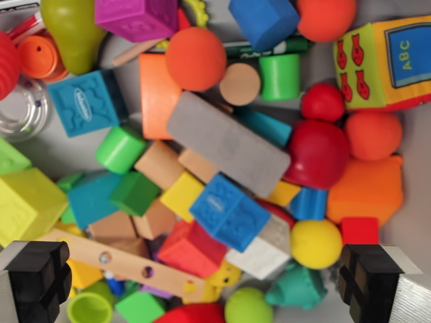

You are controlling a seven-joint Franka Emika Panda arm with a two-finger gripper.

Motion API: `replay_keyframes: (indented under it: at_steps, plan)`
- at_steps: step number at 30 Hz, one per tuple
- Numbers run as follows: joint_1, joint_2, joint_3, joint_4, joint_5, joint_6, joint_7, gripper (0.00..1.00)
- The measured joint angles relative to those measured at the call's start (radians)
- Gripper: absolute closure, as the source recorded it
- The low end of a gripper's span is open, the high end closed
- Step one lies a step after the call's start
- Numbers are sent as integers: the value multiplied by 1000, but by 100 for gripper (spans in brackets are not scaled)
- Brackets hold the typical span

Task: Pick an object from the bin

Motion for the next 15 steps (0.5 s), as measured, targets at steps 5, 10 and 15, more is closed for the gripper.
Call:
replay_keyframes:
  at_steps: [5, 10, 15]
  plan:
    - [5, 12, 3, -6, 0, 18, 2, 0]
    - [10, 25, 7, -12, 1, 36, 3, 0]
    - [16, 42, 12, -20, 1, 58, 5, 0]
